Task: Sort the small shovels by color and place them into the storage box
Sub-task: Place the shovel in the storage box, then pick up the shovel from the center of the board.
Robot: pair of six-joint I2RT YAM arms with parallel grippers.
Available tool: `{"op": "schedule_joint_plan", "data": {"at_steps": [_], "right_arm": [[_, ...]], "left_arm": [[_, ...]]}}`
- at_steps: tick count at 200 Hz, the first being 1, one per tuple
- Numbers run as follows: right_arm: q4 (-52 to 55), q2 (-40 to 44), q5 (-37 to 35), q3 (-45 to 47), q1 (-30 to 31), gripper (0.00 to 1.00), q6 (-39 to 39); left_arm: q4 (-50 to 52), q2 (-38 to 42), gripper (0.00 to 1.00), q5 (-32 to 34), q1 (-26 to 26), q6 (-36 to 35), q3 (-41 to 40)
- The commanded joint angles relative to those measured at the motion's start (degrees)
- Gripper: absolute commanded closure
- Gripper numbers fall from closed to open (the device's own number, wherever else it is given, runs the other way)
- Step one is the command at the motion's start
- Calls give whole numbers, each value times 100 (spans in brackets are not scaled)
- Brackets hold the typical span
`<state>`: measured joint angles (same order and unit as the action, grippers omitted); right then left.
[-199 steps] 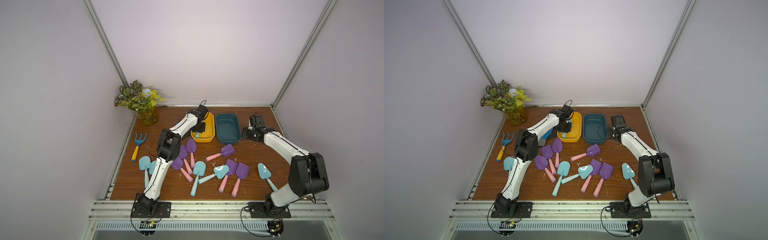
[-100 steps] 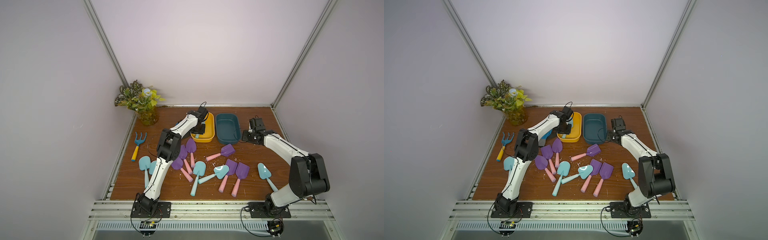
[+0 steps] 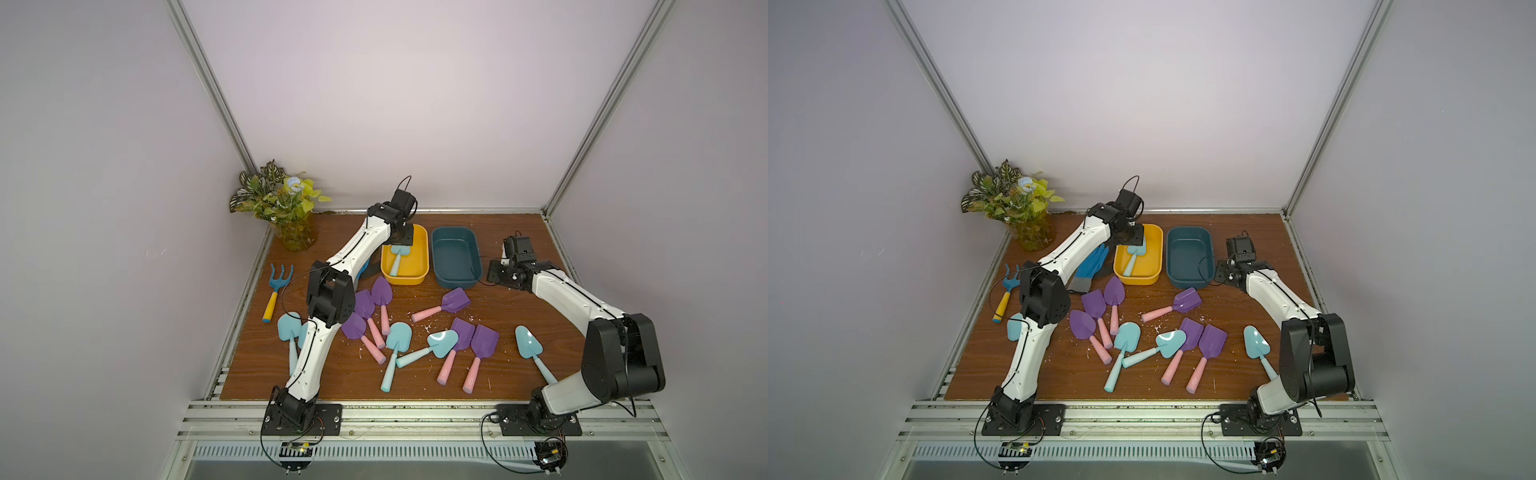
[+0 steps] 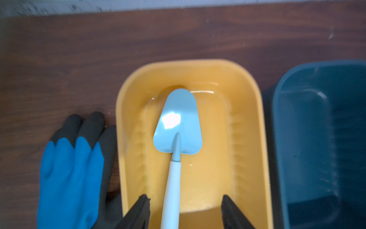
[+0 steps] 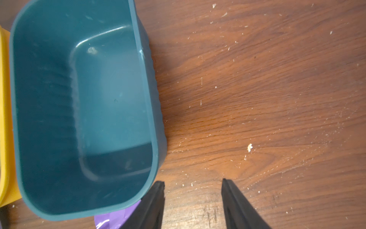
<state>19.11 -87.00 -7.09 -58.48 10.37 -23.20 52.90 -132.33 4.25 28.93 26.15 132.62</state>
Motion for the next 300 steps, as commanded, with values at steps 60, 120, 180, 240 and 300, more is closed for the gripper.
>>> {"op": "schedule_joint_plan", "data": {"at_steps": [60,120,180,240,300], "right_arm": [[243,352,185,275,-36,47,-403],[1010,1001,413,866,124,49,-1627],[2236,1847,814,1270,999,50,-2397],[3120,2827,1081,1643,1634,50,-3552],[3129,2917,1340,1897,2285,50,-4309]], "left_arm": [[92,1973,38,1445,-18,264,-2061],[-438,3197,35,1622,-370,-271,-4018],[-1011,4294,33,1503,-529,-375,-5664],[-1366,5161,33,1005,-1191,-359,-6704],[-1445,5323,32,925,-1336,-533,-6853]]}}
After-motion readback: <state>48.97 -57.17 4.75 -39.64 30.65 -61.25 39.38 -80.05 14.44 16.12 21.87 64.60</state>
